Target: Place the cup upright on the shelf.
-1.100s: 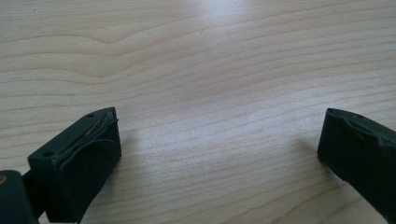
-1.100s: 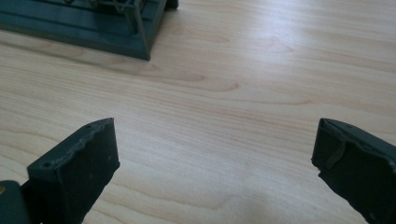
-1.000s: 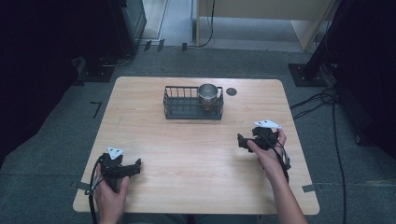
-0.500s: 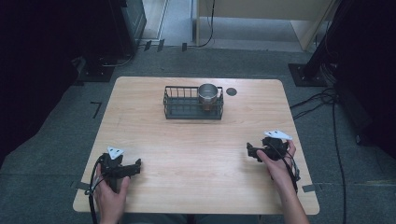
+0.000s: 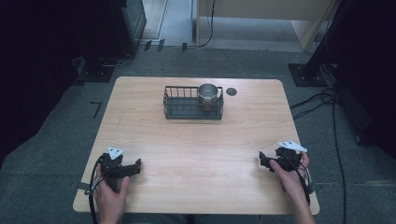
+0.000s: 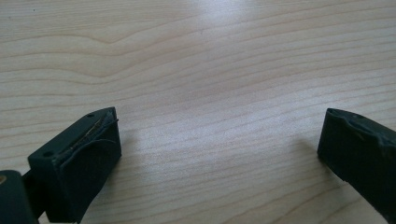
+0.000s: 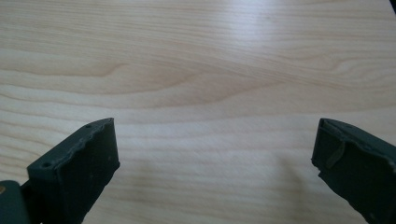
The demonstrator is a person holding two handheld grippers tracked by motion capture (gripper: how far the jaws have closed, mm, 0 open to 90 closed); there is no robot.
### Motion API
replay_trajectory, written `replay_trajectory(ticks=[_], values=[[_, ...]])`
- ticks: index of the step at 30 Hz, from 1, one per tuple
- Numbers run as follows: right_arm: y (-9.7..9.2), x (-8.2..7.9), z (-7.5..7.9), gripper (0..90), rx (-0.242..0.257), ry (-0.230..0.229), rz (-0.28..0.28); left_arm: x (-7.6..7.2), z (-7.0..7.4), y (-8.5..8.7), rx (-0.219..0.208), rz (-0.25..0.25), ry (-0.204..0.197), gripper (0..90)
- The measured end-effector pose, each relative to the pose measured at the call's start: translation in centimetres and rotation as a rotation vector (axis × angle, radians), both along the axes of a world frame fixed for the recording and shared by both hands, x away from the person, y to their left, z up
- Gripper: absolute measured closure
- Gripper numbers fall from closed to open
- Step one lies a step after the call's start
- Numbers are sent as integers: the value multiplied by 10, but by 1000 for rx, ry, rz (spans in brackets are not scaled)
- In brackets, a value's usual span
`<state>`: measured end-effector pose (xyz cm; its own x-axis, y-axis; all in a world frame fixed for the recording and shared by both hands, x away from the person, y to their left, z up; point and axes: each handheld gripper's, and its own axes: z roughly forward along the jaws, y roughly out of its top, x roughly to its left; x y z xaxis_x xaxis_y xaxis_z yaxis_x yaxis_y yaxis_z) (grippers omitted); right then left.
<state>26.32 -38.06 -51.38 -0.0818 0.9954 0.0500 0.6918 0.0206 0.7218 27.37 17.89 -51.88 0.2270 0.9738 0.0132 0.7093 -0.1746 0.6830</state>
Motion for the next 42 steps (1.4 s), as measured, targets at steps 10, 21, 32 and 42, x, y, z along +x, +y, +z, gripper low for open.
replay_trajectory(ticks=[10,21,32,42], values=[[-28,-21,-11,3,0,21,-59,0,0,0,0,0,0,0],[-50,-41,-13,0,-35,12,-59,0,0,0,0,0,0,0],[-56,-48,-13,0,-27,16,-36,0,0,0,-1,1,0,0],[-55,-47,-13,0,-27,15,-44,0,0,0,-1,1,0,0]])
